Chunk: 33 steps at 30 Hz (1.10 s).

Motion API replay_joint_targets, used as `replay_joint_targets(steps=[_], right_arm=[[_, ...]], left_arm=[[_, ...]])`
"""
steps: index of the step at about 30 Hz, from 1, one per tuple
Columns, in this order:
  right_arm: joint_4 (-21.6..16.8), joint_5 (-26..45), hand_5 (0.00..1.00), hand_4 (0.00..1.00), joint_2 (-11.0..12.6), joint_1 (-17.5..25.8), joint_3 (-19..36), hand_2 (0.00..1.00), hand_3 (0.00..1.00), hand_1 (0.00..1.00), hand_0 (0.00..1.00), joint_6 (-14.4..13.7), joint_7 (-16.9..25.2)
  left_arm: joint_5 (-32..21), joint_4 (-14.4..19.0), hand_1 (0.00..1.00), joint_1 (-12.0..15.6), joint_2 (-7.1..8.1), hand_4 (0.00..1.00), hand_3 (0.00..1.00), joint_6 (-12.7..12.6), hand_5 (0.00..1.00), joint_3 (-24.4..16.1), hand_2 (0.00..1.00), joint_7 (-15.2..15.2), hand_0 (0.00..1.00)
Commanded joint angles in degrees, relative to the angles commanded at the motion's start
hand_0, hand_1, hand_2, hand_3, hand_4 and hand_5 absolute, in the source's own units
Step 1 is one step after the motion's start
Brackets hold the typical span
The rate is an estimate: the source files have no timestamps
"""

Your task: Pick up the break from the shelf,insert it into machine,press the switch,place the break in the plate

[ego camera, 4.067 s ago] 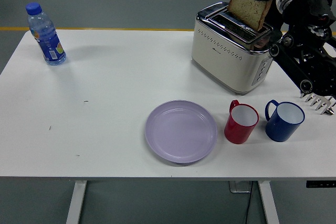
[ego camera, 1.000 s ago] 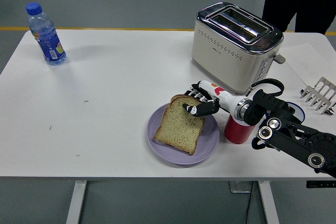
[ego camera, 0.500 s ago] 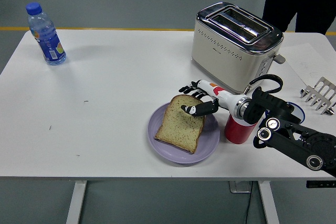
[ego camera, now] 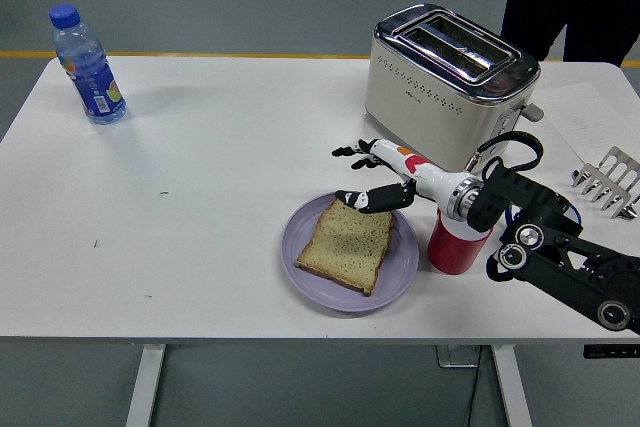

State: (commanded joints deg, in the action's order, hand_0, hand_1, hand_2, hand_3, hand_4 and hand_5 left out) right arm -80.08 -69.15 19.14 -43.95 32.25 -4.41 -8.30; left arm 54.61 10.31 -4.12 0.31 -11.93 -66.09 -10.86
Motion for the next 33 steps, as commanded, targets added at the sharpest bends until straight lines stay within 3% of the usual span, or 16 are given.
replay_joint_targets(steps=[1, 2, 7, 9, 15, 26, 33], right_arm=[[-1.5, 1.6, 0.252, 0.717, 0.5, 0.5, 1.1, 0.857, 0.816, 0.796, 0.853, 0.3, 1.4], [-2.5, 2.7, 0.188, 0.577, 0.8, 1.0, 2.0, 0.737, 0.702, 0.706, 0.741, 0.4, 2.4], [-8.5, 12.1, 0.188, 0.577, 3.1, 4.1, 8.4, 0.737, 0.702, 0.706, 0.741, -0.1, 7.6], [-11.0, 16.8, 0.17, 0.541, 4.3, 5.9, 11.9, 0.708, 0.654, 0.686, 0.716, -1.1, 9.9], [-15.1, 28.6, 0.181, 0.534, 7.3, 11.6, 22.4, 0.702, 0.65, 0.684, 0.713, -3.3, 13.5], [-14.7, 33.4, 0.2, 0.549, 9.2, 24.7, 42.3, 0.7, 0.645, 0.68, 0.718, -6.2, 16.1], [-12.6, 36.6, 0.182, 0.554, 8.6, 33.1, 52.3, 0.705, 0.652, 0.684, 0.722, -8.6, 18.8]], left_arm=[[0.0, 0.0, 0.605, 0.0, 0.0, 0.535, 0.69, 0.0, 0.932, 0.0, 0.727, 0.0, 0.699], [0.0, 0.0, 0.604, 0.0, 0.0, 0.536, 0.689, 0.0, 0.933, -0.1, 0.727, 0.0, 0.699], [0.4, 0.0, 0.604, 0.2, -0.01, 0.536, 0.689, 0.0, 0.933, -0.3, 0.727, 0.0, 0.699], [0.7, 0.0, 0.603, 0.3, -0.04, 0.536, 0.69, 0.1, 0.934, -0.5, 0.727, -0.1, 0.699], [1.3, 0.0, 0.603, 0.5, -0.09, 0.537, 0.69, 0.1, 0.932, -0.9, 0.727, -0.1, 0.699], [2.4, 0.0, 0.605, 1.3, -0.31, 0.535, 0.688, 0.2, 0.93, -1.7, 0.727, -0.2, 0.699], [3.2, 0.0, 0.606, 1.8, -0.31, 0.535, 0.689, 0.3, 0.93, -2.2, 0.727, -0.3, 0.699]])
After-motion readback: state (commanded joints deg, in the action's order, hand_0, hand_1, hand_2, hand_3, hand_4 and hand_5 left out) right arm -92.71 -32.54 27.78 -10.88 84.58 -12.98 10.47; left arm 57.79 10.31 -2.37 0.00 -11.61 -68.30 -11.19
